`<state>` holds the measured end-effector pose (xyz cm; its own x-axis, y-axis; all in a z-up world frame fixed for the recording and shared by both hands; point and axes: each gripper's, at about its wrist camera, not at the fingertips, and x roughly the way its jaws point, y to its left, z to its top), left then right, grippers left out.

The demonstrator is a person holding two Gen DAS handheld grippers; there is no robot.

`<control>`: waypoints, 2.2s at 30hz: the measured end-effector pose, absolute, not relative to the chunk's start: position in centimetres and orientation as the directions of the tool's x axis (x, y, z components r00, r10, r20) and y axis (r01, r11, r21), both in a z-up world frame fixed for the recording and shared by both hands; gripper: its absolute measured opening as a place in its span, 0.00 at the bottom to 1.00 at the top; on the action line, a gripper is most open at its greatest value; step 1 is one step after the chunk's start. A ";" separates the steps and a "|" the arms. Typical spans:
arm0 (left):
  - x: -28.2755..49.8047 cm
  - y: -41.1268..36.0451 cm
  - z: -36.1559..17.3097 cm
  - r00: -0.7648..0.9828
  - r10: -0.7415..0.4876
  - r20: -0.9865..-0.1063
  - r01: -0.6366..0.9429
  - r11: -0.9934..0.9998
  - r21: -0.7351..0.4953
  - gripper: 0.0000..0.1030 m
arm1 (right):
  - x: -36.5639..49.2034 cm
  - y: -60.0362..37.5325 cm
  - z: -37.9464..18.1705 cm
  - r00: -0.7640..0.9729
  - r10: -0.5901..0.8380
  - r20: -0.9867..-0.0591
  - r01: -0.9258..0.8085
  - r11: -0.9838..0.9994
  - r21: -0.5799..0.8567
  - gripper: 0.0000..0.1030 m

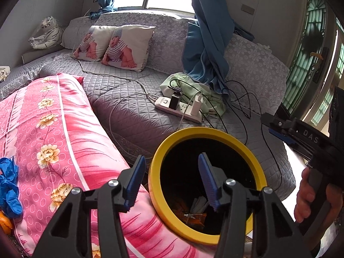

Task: Collect trash
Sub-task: 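Carry the wrapper and tissue to the yellow bin and open both tools over it, then move both open tools back over the trash pile on the bed, then grasp a black plastic bag with the right tool while the left tool grasps another black bag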

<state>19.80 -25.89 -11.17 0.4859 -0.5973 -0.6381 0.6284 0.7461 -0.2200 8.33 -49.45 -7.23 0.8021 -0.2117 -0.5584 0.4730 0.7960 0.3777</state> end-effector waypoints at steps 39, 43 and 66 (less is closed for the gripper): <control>14.7 8.4 -7.0 0.794 -0.169 -0.584 0.142 0.986 -0.092 0.91 | 11.1 -13.2 -8.2 0.629 0.441 -0.641 -0.526 0.848 0.066 0.73; 14.8 8.9 -8.2 0.778 -0.156 -0.609 0.131 0.988 -0.087 0.91 | 11.4 -12.3 -9.6 0.591 0.429 -0.683 -0.550 0.834 0.047 0.73; 19.5 10.1 -11.3 0.735 -0.065 -0.675 0.067 0.997 -0.022 0.71 | 15.2 -9.3 -13.0 0.507 0.384 -0.771 -0.575 0.818 0.029 0.55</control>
<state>19.48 10.11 -11.32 0.7353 -0.0645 -0.6746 0.0675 0.9975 -0.0219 15.20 -9.33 -12.98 0.5072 0.3842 -0.7715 -0.5749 0.8177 0.0293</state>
